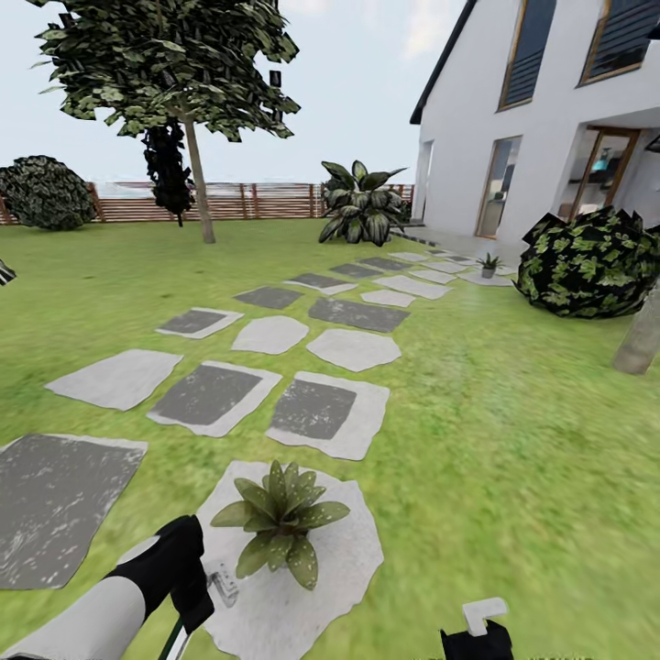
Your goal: Pick up the pesticide atomizer in the garden and spray insectifuge to fully cover both potted plants in the garden.
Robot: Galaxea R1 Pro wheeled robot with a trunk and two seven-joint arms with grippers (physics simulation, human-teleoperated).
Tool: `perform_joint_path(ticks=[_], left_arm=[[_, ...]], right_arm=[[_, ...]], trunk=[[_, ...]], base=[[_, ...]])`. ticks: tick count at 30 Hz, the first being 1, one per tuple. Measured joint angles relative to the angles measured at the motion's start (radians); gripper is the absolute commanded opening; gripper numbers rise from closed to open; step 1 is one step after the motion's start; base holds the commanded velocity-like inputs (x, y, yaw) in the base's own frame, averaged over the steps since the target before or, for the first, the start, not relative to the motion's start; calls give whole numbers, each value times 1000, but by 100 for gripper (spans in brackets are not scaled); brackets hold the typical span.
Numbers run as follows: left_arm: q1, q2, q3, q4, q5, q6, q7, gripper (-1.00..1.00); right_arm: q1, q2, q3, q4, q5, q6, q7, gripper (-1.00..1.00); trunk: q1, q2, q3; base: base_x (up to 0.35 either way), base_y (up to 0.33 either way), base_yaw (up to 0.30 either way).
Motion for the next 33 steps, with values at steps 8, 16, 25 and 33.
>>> perform_joint_path(ticks=[8,16,25,33], left_arm=[[3,5,2,6,-61,0,0,-100],[3,4,7,6,-91,5,-1,-100],[3,0,8,1,-91,12,0,-100],[3,-4,4,6,-91,12,0,-100]], right_arm=[[0,0,0,0,0,0,0,100],[0,0,0,0,0,0,0,100],[0,0,0,1,0,0,0,100],[0,0,0,0,0,0,0,100]], trunk=[[0,0,6],[0,0,7],[0,0,9],[0,0,12]], base=[[0,0,-214],[-165,142,-19],[-14,299,-122],[60,288,-249]])
